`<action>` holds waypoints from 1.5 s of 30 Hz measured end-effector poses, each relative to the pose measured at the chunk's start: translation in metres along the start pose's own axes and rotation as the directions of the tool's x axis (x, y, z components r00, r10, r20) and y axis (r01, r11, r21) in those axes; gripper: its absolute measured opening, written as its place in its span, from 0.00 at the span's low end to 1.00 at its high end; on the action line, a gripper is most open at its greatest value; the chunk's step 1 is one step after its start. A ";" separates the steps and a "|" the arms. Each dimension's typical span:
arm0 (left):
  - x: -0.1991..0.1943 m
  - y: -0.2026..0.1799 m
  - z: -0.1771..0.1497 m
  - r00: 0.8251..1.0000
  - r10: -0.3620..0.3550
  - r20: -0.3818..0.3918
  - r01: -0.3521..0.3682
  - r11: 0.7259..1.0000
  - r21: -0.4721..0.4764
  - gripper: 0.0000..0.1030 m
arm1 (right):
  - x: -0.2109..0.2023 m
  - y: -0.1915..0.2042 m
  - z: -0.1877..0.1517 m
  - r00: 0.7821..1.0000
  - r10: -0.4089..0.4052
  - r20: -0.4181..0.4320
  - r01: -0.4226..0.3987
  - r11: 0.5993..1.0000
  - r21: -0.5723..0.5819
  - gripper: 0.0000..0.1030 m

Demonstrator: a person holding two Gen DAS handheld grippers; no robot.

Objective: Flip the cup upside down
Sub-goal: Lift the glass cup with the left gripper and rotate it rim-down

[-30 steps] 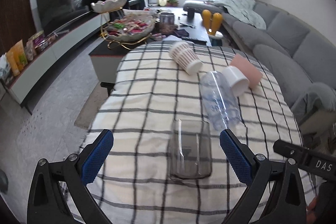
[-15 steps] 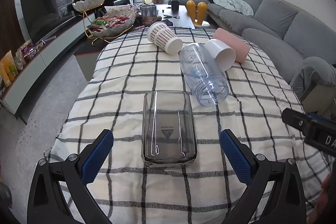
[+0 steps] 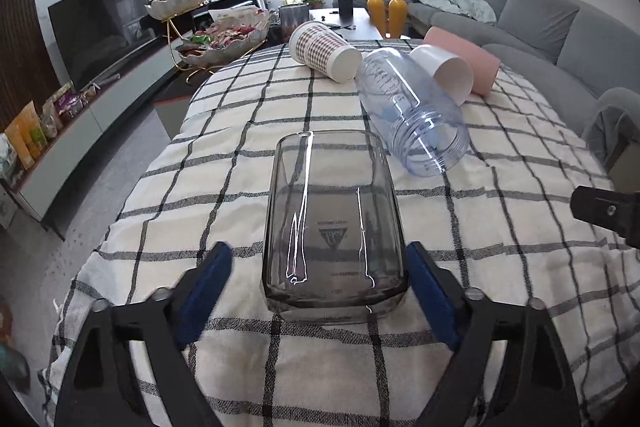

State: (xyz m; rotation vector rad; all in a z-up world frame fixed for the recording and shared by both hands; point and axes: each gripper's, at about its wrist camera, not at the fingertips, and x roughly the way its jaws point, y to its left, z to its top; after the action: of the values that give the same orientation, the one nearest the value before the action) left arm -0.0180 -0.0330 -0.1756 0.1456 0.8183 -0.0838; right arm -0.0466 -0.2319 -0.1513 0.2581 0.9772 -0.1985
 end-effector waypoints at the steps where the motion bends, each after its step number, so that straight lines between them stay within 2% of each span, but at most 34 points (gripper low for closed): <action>1: 0.001 -0.001 0.000 1.000 -0.001 -0.004 0.002 1.000 0.003 0.79 | 0.000 0.000 0.000 1.000 -0.002 -0.001 0.002 1.000 -0.002 0.82; 4: 0.000 -0.002 0.000 0.999 -0.032 -0.001 0.032 0.999 0.007 0.65 | -0.002 0.000 0.000 1.000 -0.002 0.004 0.002 1.000 0.001 0.82; 13: -0.007 0.003 0.002 0.998 -0.068 -0.003 0.068 0.998 -0.016 0.65 | -0.011 0.003 0.003 1.000 0.004 0.028 -0.004 1.000 -0.003 0.82; 17: -0.015 0.005 0.012 0.997 -0.075 -0.026 0.074 0.997 -0.010 0.65 | -0.021 0.002 0.009 0.999 0.017 0.036 -0.018 1.000 0.018 0.82; 22: -0.020 0.007 0.032 0.989 -0.078 -0.123 0.082 0.996 0.024 0.65 | -0.043 0.002 0.025 0.997 0.055 0.051 -0.059 0.996 0.072 0.82; 24: -0.022 0.007 0.043 0.978 -0.097 -0.186 0.106 0.993 0.042 0.65 | -0.052 0.003 0.031 0.996 0.065 0.067 -0.070 0.995 0.076 0.82; 26: -0.026 0.005 0.055 0.958 -0.117 -0.263 0.139 0.988 0.067 0.65 | -0.062 0.004 0.036 0.993 0.081 0.084 -0.089 0.992 0.086 0.82; 29: -0.027 -0.003 0.067 0.920 -0.125 -0.372 0.177 0.978 0.110 0.65 | -0.069 0.001 0.044 0.989 0.116 0.091 -0.127 0.984 0.121 0.85; 31: -0.023 -0.006 0.073 0.871 -0.145 -0.470 0.214 0.972 0.096 0.65 | -0.070 -0.006 0.049 0.986 0.142 0.086 -0.155 0.974 0.163 0.86; 32: -0.020 -0.008 0.076 0.837 -0.153 -0.525 0.234 0.968 0.090 0.65 | -0.069 -0.008 0.051 0.985 0.153 0.081 -0.165 0.970 0.180 0.86; 34: -0.018 -0.015 0.082 0.790 -0.155 -0.593 0.260 0.961 0.096 0.65 | -0.066 -0.015 0.055 0.982 0.179 0.060 -0.188 0.956 0.225 0.86; 36: -0.016 -0.027 0.087 0.749 -0.138 -0.648 0.285 0.950 0.126 0.64 | -0.062 -0.022 0.059 0.982 0.187 0.036 -0.190 0.947 0.259 0.86; 38: -0.014 -0.038 0.092 0.715 -0.125 -0.688 0.302 0.942 0.143 0.64 | -0.059 -0.029 0.063 0.981 0.196 0.013 -0.191 0.938 0.290 0.86; 39: -0.009 -0.045 0.095 0.680 -0.123 -0.723 0.316 0.939 0.138 0.65 | -0.058 -0.034 0.066 0.980 0.199 0.005 -0.191 0.932 0.307 0.86; 40: -0.006 -0.049 0.098 0.656 -0.122 -0.745 0.322 0.938 0.130 0.64 | -0.057 -0.039 0.068 0.980 0.199 0.002 -0.189 0.929 0.319 0.86; 41: 0.000 -0.054 0.099 0.618 -0.117 -0.778 0.326 0.938 0.118 0.64 | -0.057 -0.043 0.070 0.980 0.200 0.001 -0.189 0.926 0.328 0.86; 44: 0.016 -0.065 0.100 0.533 -0.091 -0.841 0.323 0.941 0.103 0.64 | -0.055 -0.057 0.077 0.981 0.194 0.000 -0.181 0.915 0.361 0.86; 45: 0.020 -0.070 0.099 0.514 -0.080 -0.854 0.321 0.941 0.105 0.64 | -0.053 -0.062 0.079 0.981 0.192 0.000 -0.178 0.910 0.373 0.86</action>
State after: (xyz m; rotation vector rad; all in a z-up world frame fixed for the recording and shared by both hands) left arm 0.0582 -0.1184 -0.1301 0.3481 1.8277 -0.3678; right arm -0.0307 -0.3123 -0.0727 0.7036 0.9406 -0.2045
